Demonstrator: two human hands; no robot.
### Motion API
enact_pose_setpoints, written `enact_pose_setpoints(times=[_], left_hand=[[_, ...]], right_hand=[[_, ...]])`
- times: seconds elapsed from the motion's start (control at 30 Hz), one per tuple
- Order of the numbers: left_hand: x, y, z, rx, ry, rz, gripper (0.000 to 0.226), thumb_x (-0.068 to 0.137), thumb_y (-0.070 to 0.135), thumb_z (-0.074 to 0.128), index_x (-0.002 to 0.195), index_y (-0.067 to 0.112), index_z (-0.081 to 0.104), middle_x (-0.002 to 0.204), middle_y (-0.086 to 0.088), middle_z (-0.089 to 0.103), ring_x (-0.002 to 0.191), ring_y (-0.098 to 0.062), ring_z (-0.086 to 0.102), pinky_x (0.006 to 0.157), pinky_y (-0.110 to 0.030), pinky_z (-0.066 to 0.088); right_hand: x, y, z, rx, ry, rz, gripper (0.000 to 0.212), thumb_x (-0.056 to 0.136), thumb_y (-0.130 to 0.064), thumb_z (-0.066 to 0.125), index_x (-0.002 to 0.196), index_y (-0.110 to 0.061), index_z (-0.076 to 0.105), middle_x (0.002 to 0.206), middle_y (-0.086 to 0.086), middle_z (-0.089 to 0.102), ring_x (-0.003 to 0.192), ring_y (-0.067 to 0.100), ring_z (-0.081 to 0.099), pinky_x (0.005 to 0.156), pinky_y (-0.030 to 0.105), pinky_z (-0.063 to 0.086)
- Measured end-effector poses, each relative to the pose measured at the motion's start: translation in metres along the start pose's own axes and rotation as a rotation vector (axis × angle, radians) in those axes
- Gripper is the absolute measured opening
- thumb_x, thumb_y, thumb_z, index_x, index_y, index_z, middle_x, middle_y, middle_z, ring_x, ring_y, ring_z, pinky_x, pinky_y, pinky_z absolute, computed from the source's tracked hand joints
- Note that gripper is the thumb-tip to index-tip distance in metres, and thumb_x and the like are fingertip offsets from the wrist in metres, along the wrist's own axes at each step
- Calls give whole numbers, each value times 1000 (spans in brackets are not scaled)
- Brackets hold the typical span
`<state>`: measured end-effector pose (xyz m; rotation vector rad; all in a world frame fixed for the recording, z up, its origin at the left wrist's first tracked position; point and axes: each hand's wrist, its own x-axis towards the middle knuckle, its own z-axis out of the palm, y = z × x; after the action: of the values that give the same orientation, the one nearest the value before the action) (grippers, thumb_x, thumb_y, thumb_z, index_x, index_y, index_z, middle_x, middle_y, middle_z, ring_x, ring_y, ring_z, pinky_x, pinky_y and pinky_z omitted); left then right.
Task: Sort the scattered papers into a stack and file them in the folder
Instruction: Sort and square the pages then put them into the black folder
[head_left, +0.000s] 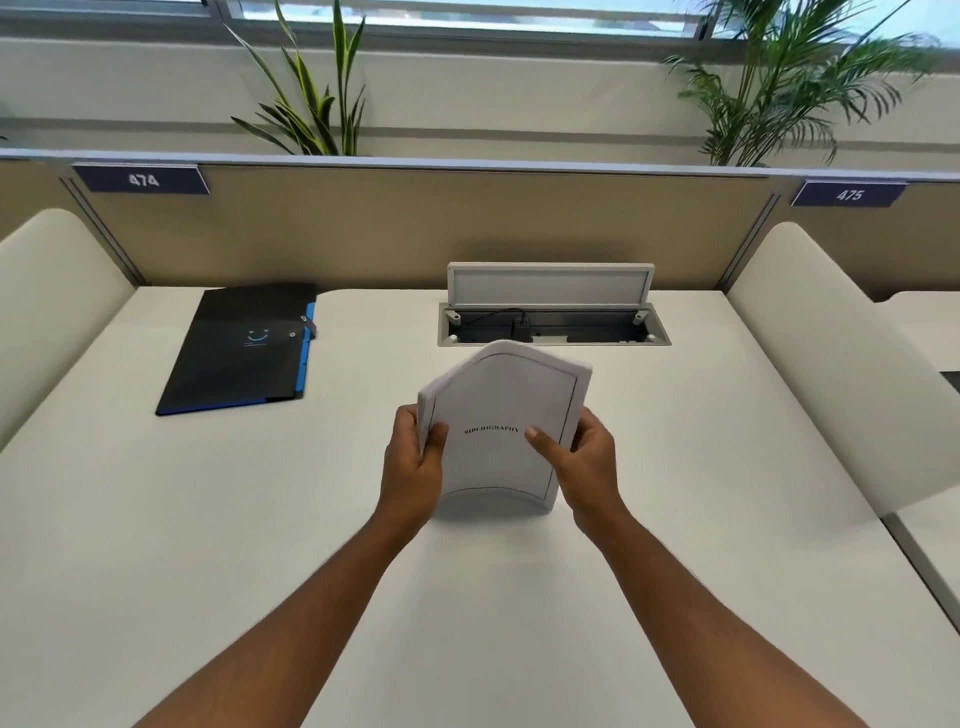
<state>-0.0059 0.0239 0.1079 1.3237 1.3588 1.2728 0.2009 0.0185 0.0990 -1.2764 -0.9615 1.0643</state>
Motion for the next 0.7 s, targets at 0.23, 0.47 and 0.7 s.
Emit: enact_pose_setpoints(times=[0.23, 0.47, 0.7], left_hand=[[-6, 4, -1, -39, 43, 20, 30, 97, 37, 53, 106, 65, 45, 110, 17, 60, 101, -2, 60, 74, -16, 54], [-7, -9, 1, 7, 37, -71, 46, 97, 36, 56, 139, 22, 46, 121, 3, 62, 112, -14, 60, 91, -36, 57], [-15, -22, 3, 15, -9, -106, 39, 100, 29, 56, 137, 20, 49, 121, 3, 64, 113, -14, 60, 94, -35, 55]], right_hand=[[-4, 3, 5, -81, 74, -42, 25, 87, -18, 82, 103, -32, 68, 100, -6, 76, 92, 13, 72, 78, 32, 63], [-7, 7, 7, -78, 88, 4, 20, 85, -25, 85, 100, -28, 71, 94, -5, 78, 90, 15, 73, 74, 31, 62], [-17, 18, 1, -112, 53, 51, 13, 86, -22, 84, 92, -28, 73, 92, -2, 79, 91, 23, 73, 83, 44, 61]])
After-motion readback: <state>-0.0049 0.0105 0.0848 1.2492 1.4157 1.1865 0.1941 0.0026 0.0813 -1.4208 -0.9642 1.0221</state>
